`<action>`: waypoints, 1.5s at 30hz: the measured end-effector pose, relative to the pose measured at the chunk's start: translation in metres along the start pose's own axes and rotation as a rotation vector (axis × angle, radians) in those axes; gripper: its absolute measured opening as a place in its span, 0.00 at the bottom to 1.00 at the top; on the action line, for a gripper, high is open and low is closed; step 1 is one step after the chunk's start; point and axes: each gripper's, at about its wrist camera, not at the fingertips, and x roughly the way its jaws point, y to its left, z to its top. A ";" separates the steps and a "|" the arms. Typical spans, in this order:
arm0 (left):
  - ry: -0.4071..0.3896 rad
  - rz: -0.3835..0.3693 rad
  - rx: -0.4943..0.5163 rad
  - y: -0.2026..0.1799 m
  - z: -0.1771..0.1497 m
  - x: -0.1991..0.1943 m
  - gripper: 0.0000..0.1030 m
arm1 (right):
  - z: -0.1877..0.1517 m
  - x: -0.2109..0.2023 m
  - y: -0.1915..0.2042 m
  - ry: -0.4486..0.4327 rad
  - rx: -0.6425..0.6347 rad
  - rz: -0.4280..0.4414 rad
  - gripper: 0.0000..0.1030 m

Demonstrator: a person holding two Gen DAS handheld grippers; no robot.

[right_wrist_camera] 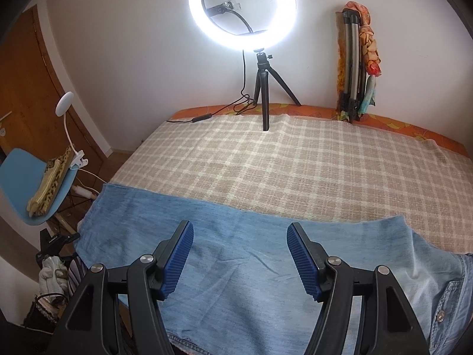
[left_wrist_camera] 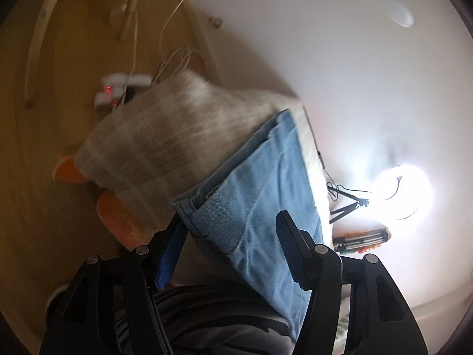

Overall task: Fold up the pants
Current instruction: 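Grasp the jeans edge with the left gripper while the right gripper grasps beside it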

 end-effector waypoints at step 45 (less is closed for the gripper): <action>0.128 0.088 1.092 -0.246 -0.118 0.043 0.11 | 0.048 0.207 0.163 0.338 0.113 0.685 0.74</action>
